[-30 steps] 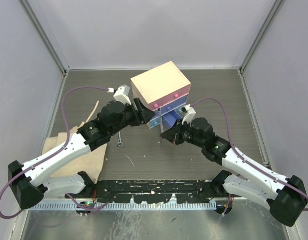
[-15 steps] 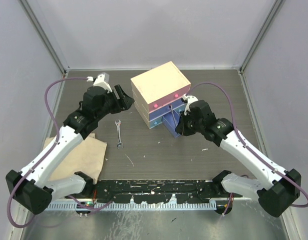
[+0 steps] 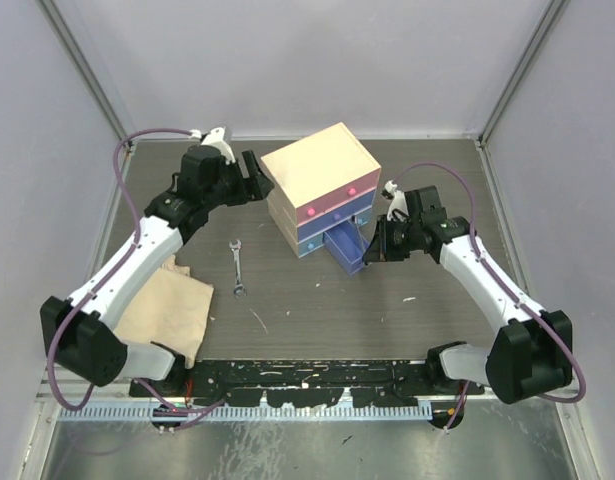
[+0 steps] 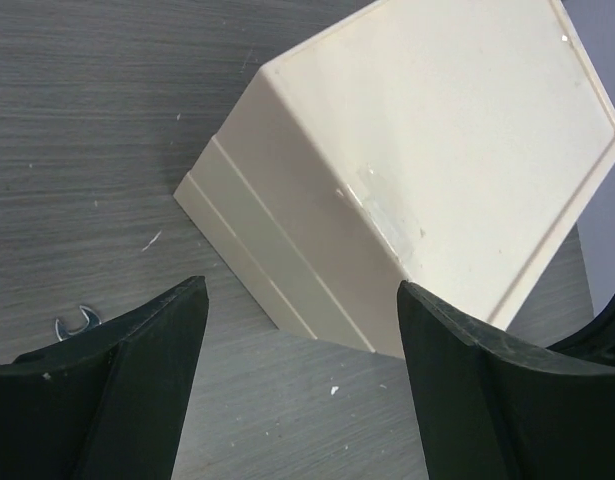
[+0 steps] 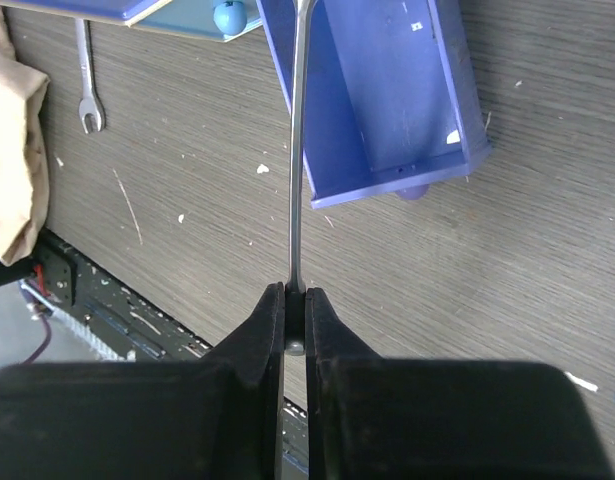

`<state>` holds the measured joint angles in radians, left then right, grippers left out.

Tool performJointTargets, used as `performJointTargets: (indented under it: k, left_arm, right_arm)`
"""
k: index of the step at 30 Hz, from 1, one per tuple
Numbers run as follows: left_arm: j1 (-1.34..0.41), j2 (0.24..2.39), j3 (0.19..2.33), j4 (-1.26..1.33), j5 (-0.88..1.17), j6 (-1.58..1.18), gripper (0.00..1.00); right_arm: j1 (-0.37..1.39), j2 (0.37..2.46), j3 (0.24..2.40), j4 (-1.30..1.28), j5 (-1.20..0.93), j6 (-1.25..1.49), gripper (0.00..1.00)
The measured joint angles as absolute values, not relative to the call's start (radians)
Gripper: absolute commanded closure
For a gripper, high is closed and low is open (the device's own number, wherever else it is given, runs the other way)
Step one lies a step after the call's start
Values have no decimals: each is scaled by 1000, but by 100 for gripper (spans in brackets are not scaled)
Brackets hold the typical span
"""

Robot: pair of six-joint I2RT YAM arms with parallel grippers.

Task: Sort the tools into containers
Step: Place the wrench in the drawer.

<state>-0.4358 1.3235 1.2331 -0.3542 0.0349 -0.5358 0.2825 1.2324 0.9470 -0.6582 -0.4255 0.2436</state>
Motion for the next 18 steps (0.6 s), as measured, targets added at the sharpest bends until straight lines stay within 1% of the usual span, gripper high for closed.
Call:
performJointTargets:
  k: [8,18]
  left_arm:
    - [-433,1451,1314,-337,38,-503,19]
    - [-431,1500,1348,-311,39,-507,17]
  right_arm:
    - [213,1332,913,-603,-588,233,100]
    - [196,1418,912,-558,-663,231,100]
